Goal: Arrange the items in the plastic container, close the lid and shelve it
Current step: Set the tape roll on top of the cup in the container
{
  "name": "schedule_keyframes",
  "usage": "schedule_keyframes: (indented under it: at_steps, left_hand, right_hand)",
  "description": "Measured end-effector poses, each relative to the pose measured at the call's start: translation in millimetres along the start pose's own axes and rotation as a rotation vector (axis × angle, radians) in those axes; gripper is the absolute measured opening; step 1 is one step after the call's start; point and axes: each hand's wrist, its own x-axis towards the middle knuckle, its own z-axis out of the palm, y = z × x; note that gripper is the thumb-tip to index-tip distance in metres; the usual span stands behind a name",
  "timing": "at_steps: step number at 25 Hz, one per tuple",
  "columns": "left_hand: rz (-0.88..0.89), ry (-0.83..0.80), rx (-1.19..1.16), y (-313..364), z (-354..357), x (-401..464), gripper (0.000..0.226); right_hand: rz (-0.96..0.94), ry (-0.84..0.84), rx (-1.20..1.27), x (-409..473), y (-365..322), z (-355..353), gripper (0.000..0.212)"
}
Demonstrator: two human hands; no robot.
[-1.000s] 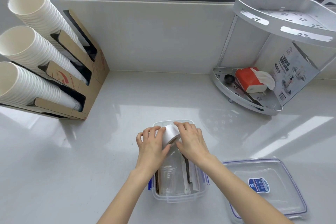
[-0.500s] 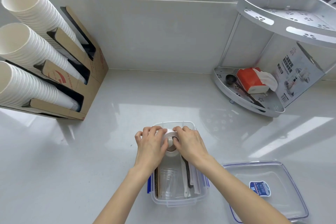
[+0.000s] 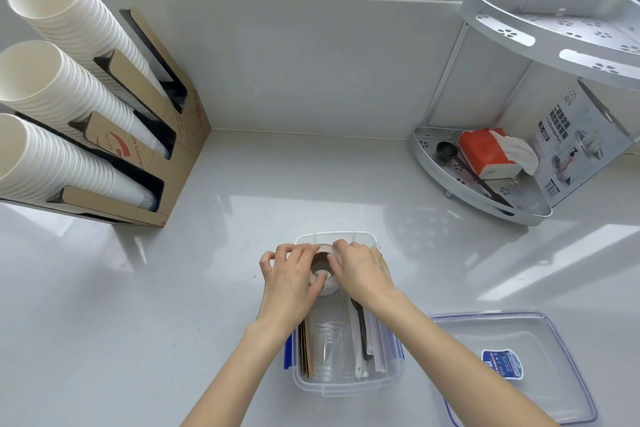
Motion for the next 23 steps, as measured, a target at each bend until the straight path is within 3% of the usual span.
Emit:
schedule_keyframes:
  at_steps: [3, 8, 20, 23]
  left_hand:
    - [0.017, -0.043, 0.038, -1, -2, -3, 0.044]
    - [0.017, -0.098, 0.065, 0, -2, -4, 0.026]
    - [0.010, -0.033, -0.019, -2, 3, -11, 0.019]
    - [0.022, -0.055, 0.009, -1, 1, -12, 0.022]
  right_hand:
    - [-0.023, -0.006, 0.010, -2, 1, -1, 0.033]
    - [-0.047, 0.073, 0.121, -19, 4, -5, 0.032]
    - [-0.031, 0.082, 0.256, -48, 9, 6, 0.030]
    - [-0.032, 0.164, 0.351, -52, 15, 3, 0.028]
